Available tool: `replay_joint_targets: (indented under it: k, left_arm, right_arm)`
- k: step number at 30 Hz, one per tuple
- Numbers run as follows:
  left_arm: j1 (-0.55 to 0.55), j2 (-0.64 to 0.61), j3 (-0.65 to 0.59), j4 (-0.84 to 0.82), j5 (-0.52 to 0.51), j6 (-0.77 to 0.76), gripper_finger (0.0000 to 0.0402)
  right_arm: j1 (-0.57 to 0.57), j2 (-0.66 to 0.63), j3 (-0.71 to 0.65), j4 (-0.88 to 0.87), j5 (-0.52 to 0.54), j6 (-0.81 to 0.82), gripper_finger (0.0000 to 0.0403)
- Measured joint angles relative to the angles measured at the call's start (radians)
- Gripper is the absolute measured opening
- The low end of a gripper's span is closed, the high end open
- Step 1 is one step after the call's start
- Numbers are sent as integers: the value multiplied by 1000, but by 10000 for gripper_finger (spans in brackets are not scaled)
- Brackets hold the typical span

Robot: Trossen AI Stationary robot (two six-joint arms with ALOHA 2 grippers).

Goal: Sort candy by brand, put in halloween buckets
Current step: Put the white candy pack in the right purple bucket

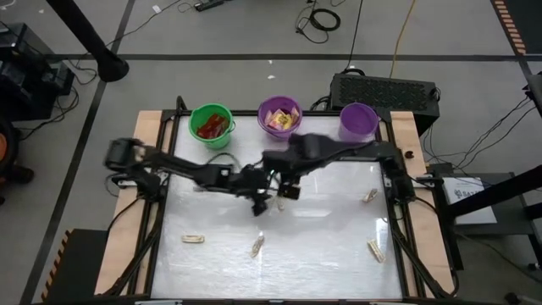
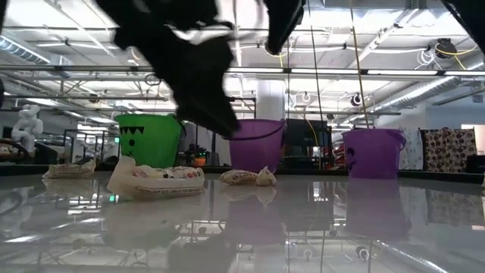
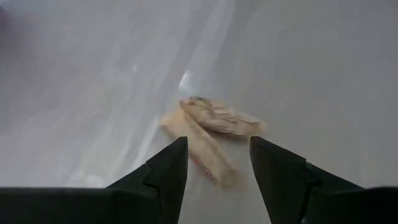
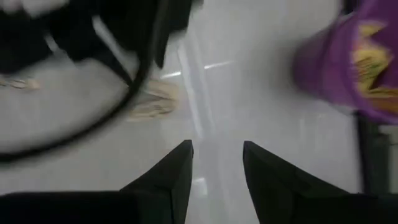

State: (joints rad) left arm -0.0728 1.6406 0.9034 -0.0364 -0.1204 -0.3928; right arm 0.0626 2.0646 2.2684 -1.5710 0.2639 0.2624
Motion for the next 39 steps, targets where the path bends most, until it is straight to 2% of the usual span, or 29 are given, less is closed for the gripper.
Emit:
replay_joint_targets:
  k: [3, 5, 7, 14, 22, 25, 28, 30, 33, 39]
  left_arm:
    - [22, 133, 149, -79, 0, -82, 180]
    - [31, 187, 211, -180, 0, -133, 180]
    - [35, 228, 249, -202, -10, -194, 180]
    - [33, 291, 263, -205, -44, -309, 180]
    - [35, 324, 265, -203, -17, -284, 173]
    - [36, 322, 265, -216, -13, -250, 135]
    - [41, 319, 264, -219, 12, -190, 67]
    - [47, 317, 264, -209, 65, -146, 22]
    - [59, 312, 264, -205, 119, -82, 15]
    - [76, 287, 313, -234, 137, 82, 11]
  right_arm:
    - [-34, -101, -76, 7, 0, -70, 135]
    - [-57, -183, -135, 11, 4, -98, 135]
    - [-82, -261, -212, 0, 4, -119, 135]
    - [-182, -579, -559, 194, -2, -165, 135]
    - [-218, -862, -904, 413, -35, -8, 135]
    - [-211, -917, -983, 435, -37, 58, 135]
    - [-211, -951, -1033, 437, -37, 146, 135]
    - [-212, -962, -1059, 438, -36, 216, 135]
    - [-212, -965, -1093, 440, -35, 325, 135]
    - [-199, -965, -1165, 439, -49, 505, 135]
